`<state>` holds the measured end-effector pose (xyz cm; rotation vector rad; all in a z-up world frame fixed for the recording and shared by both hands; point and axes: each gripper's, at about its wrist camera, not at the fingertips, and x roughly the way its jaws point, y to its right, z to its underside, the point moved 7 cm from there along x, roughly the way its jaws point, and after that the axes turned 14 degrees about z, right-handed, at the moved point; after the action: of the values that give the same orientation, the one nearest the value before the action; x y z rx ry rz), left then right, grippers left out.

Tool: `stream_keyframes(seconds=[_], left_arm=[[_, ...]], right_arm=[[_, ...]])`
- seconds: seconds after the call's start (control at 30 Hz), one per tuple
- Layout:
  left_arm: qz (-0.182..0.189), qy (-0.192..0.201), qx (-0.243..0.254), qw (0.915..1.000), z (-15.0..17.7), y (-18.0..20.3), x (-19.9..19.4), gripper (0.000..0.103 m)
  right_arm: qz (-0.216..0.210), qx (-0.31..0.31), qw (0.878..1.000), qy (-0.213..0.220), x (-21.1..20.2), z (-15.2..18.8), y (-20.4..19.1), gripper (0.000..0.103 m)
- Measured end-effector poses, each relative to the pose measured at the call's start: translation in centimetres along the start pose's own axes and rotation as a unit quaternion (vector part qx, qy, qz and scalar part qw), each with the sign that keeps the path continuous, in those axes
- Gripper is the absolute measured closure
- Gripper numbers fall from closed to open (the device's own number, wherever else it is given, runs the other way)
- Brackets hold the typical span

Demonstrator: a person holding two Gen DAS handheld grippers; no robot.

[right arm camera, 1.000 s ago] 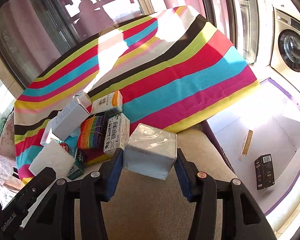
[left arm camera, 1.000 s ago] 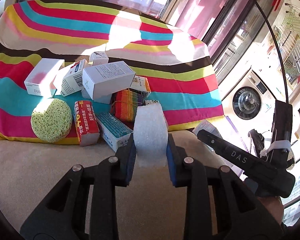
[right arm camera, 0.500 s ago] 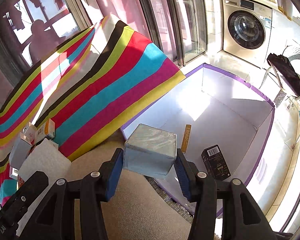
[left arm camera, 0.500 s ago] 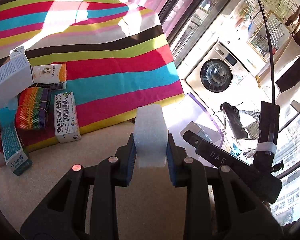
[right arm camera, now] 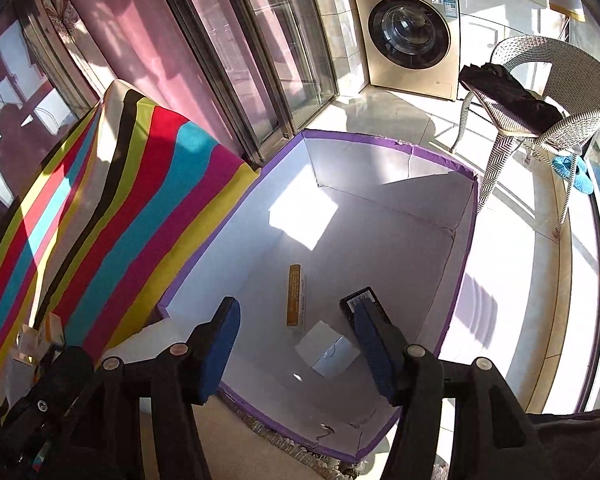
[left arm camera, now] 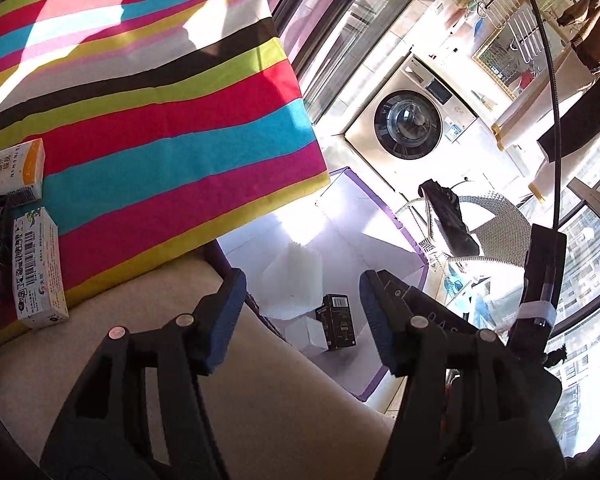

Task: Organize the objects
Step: 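Carry both items into the storage box and open both grippers, then move both open grippers back to the pile of boxes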

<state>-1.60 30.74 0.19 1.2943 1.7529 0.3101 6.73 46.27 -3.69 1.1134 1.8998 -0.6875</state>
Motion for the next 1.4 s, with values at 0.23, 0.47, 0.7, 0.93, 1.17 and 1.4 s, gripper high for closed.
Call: stream_keyframes(seconds=[0.23,0.47,0.7,0.93,1.17,1.4], left_arm=[[0.022,0.033,-0.025,0.9989,0.1,-0.8,-1.9,0.033],[-0.017,0.035,-0.025,0.9990,1.1,-1.8,-4.4,0.032],[-0.042,0.078,-0.028,0.9957,1.6,-3.3,-8.3,0.032],[-0.071,0.127,-0.074,0.9866,2.7,-6.6,-13.7,0.032],[-0.134,0.176,-0.117,0.9682,4.1,-10.6,-19.5,0.032],[-0.177,0.208,-0.149,0.9503,4.9,-14.4,-23.4,0.029]], right_arm=[[0.004,-0.020,1.000,0.018,-0.7,0.0,-0.9,0.026],[-0.013,-0.102,0.993,0.062,-2.6,0.3,-4.8,0.018],[-0.051,-0.164,0.982,0.078,-4.2,1.6,-8.9,0.018],[-0.134,-0.202,0.969,0.045,-5.3,4.3,-13.2,0.018],[-0.180,-0.284,0.939,0.075,-8.2,7.1,-18.9,0.018],[-0.174,-0.352,0.915,0.095,-9.7,9.7,-23.5,0.018]])
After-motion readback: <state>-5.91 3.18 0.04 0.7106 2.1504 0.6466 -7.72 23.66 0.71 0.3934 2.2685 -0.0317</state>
